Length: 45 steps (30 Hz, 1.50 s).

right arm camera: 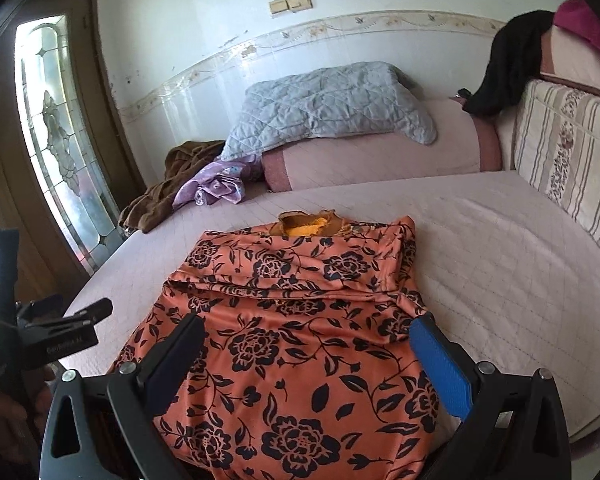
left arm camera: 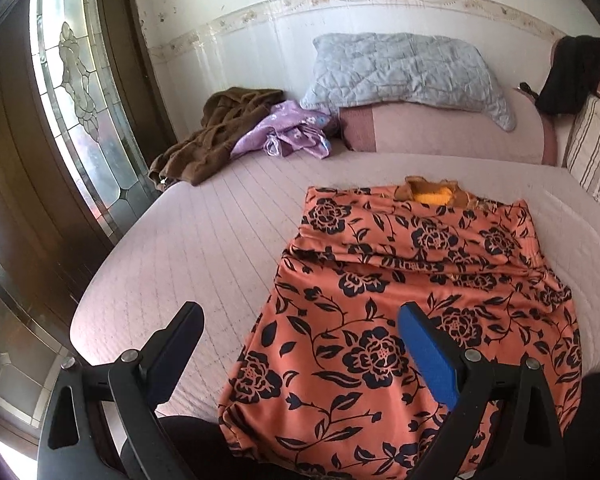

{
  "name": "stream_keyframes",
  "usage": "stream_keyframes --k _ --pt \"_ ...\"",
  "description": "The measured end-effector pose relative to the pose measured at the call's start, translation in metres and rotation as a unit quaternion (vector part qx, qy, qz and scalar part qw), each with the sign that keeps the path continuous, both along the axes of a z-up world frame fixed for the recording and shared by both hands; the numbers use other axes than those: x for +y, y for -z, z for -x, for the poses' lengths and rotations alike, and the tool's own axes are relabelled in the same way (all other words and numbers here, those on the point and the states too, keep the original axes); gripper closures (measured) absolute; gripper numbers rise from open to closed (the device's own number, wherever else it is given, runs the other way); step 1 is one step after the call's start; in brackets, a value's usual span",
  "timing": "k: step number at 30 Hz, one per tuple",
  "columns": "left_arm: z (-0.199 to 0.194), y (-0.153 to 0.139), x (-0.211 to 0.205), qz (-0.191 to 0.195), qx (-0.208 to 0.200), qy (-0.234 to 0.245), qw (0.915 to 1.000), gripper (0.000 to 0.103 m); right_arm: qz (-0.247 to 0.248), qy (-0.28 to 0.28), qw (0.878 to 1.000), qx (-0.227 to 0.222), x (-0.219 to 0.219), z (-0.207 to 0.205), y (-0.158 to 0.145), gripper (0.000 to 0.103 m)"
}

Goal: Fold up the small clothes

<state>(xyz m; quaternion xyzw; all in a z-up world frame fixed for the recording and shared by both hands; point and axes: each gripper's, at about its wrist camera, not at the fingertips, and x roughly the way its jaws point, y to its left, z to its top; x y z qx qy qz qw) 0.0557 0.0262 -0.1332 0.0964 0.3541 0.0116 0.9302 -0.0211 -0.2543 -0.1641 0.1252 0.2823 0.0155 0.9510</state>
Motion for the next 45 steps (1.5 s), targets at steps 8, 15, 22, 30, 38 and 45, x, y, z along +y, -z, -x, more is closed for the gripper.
stream_keyframes --k 8,15,22,30,38,45 --pt "0.005 -0.008 0.005 0.005 -0.012 -0.002 0.9999 0.005 0.0 -0.007 1.0 -0.003 0.01 0.0 -0.004 0.0" --pt "-0.001 -0.004 0.007 0.011 -0.009 -0.002 0.9999 0.005 0.001 -0.011 1.0 -0.001 0.017 -0.001 -0.005 0.0" --pt "-0.024 0.011 0.006 -0.001 -0.003 0.001 1.0 0.005 -0.004 0.001 1.0 0.013 0.012 -0.017 0.002 0.0" --pt "-0.071 0.033 0.006 -0.012 0.005 0.007 0.9999 0.005 -0.014 0.02 0.999 0.028 0.0 -0.042 0.011 0.001" --pt "-0.176 0.078 0.011 0.026 0.067 -0.005 0.9974 0.005 -0.098 0.006 0.992 0.078 -0.042 -0.117 0.044 0.027" --pt "-0.21 0.102 0.017 0.045 0.066 -0.014 0.9967 0.006 -0.133 0.038 0.982 0.126 -0.078 -0.203 0.085 0.057"
